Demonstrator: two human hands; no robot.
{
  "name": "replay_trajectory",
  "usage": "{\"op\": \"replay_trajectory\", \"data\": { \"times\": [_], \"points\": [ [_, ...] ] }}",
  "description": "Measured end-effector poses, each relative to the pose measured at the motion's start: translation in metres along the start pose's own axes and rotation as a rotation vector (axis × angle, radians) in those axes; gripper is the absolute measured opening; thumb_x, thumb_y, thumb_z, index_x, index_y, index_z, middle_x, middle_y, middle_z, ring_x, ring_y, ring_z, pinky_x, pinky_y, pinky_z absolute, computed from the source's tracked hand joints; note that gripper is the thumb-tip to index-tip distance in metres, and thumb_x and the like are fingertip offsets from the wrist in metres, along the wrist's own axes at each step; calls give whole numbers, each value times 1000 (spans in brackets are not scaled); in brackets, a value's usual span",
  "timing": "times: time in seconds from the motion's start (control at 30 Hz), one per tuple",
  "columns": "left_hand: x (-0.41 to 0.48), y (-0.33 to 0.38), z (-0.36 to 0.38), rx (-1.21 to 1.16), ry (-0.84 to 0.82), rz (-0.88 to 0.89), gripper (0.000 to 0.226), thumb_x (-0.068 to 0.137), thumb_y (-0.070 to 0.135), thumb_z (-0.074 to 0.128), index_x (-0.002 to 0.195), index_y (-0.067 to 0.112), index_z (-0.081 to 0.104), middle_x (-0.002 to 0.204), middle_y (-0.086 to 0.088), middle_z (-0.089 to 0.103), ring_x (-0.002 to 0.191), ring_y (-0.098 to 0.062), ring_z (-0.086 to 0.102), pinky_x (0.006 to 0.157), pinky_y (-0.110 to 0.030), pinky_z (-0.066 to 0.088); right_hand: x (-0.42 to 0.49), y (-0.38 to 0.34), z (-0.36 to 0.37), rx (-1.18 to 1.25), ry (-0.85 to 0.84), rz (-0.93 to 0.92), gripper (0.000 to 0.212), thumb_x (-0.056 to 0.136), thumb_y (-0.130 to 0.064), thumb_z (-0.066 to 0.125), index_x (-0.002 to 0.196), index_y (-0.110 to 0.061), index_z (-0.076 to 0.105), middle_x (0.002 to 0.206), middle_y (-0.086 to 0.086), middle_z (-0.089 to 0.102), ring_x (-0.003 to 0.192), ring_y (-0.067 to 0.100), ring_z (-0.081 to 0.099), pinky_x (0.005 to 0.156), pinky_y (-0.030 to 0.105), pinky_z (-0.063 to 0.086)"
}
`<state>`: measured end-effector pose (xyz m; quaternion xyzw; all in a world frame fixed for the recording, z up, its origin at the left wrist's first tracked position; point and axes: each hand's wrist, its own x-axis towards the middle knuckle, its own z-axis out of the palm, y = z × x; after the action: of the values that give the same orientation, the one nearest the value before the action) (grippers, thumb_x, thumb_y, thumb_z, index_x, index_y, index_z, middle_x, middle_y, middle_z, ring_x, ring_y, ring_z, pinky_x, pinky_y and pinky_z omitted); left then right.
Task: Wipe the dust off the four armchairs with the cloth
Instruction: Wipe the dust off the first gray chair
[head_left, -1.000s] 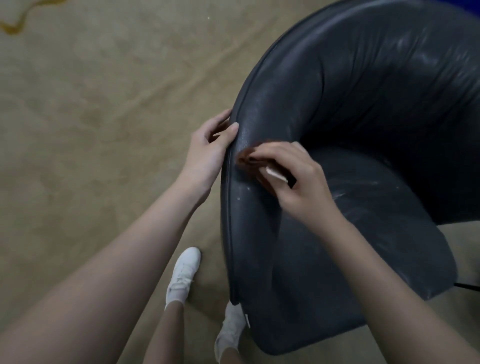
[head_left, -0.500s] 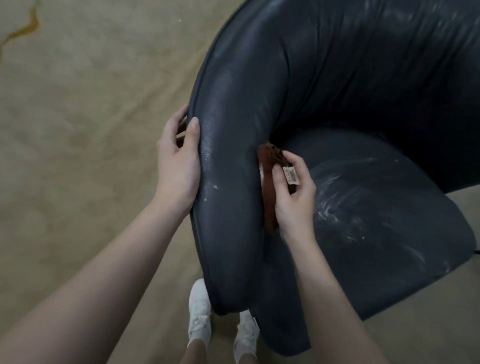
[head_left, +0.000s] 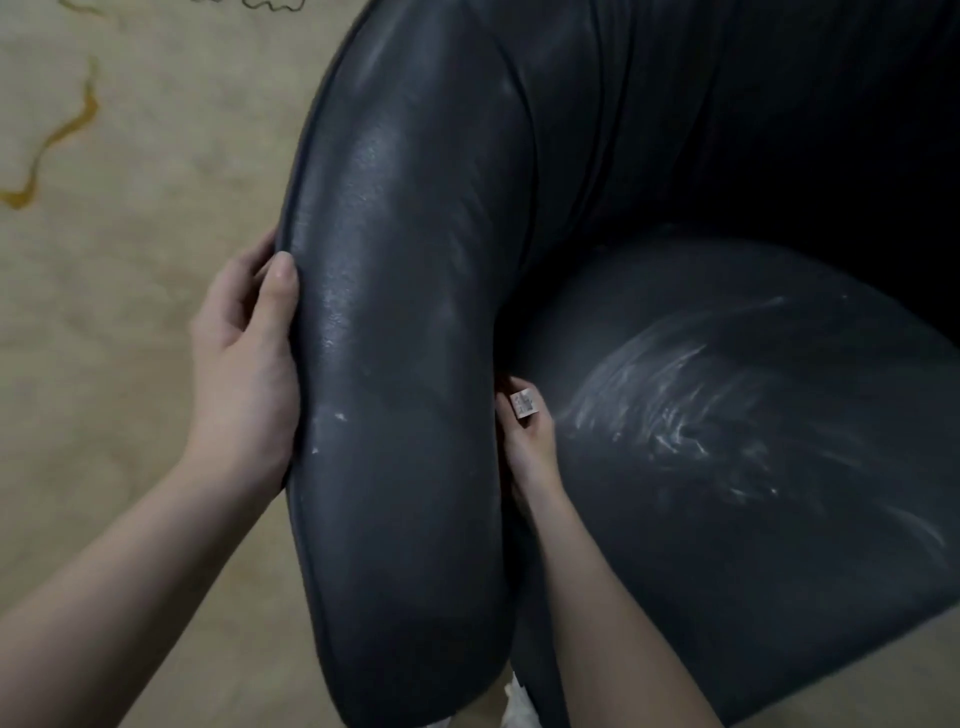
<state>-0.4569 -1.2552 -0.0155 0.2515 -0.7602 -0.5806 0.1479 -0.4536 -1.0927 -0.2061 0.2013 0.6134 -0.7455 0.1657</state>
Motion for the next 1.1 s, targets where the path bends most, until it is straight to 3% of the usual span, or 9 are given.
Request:
{"op": "replay_trajectory", "data": {
  "times": [0.2, 0.3, 0.67, 0.83, 1.1],
  "points": [
    [3, -6, -4, -12, -2, -22, 37, 99, 37, 52, 132, 22, 61, 125, 3, 67, 120, -15, 61, 108, -44, 45, 20, 26, -4, -64, -5, 150, 20, 96, -2, 57, 111, -16, 59, 103, 6, 64, 86, 8, 59, 72, 8, 48],
    [3, -8, -3, -7, 0, -4, 36, 100, 38, 52, 131, 23, 61, 128, 3, 66, 122, -15, 60, 108, -46, 44, 20, 32, 1, -62, -1, 160, 20, 97, -5, 57, 113, -17, 58, 105, 5, 64, 93, 12, 59, 79, 11, 48],
    [2, -3, -1, -38, 0, -19, 31, 101, 31, 50, 130, 23, 61, 125, 3, 67, 120, -13, 61, 107, -38, 46, -18, 22, -3, 43, -29, 201, 16, 100, -8, 53, 107, -19, 62, 104, 4, 68, 97, 16, 61, 93, 34, 49],
    [1, -3, -1, -92, -18, -29, 34, 102, 29, 50, 133, 18, 58, 127, 0, 66, 119, -12, 61, 105, -32, 47, -44, 5, -10, 109, -38, 171, 18, 99, -9, 55, 105, -22, 64, 101, 1, 70, 95, 13, 63, 92, 33, 50],
    [3, -3, 2, -137, -10, -37, 34, 104, 21, 48, 135, 9, 56, 120, 3, 64, 100, 5, 61, 85, -12, 45, -85, -35, -12, 222, 7, 110, 21, 98, -8, 56, 105, -24, 67, 109, 8, 71, 104, 21, 65, 100, 38, 50]
  ]
}}
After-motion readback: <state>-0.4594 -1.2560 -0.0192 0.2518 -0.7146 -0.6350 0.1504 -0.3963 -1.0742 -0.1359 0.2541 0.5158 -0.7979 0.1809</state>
